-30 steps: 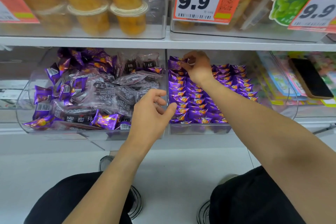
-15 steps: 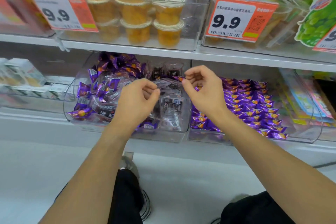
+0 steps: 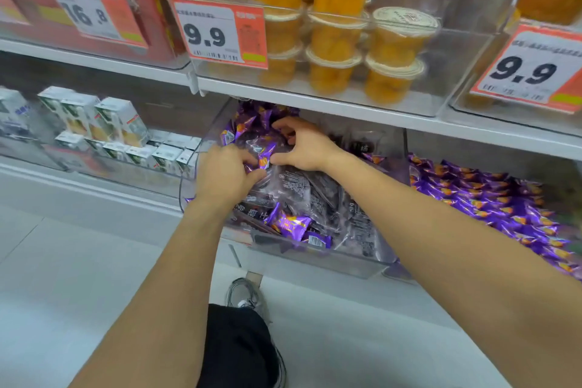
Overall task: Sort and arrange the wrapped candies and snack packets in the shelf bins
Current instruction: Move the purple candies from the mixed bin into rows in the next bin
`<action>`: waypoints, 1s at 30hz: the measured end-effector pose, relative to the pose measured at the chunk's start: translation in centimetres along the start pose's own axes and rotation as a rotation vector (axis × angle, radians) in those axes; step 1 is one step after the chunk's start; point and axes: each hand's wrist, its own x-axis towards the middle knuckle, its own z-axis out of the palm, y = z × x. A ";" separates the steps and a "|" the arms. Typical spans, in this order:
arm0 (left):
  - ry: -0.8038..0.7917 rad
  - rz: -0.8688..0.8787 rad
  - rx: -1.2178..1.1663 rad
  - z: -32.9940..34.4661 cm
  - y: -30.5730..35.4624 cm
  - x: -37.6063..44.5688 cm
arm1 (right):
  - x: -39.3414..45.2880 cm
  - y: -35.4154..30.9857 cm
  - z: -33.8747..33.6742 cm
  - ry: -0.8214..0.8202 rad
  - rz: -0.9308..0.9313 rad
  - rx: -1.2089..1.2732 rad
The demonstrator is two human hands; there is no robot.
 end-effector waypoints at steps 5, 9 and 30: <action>-0.031 0.032 -0.083 -0.4 -0.7 0.1 | 0.2 0.6 0.1 -0.064 -0.149 0.061; -0.084 -0.012 -0.217 -1.9 -1.1 -0.2 | -0.1 -0.1 0.3 -0.068 -0.128 -0.037; -0.480 -0.164 -1.220 -1.4 13.2 -9.3 | -22.3 0.8 -5.7 0.434 0.171 1.104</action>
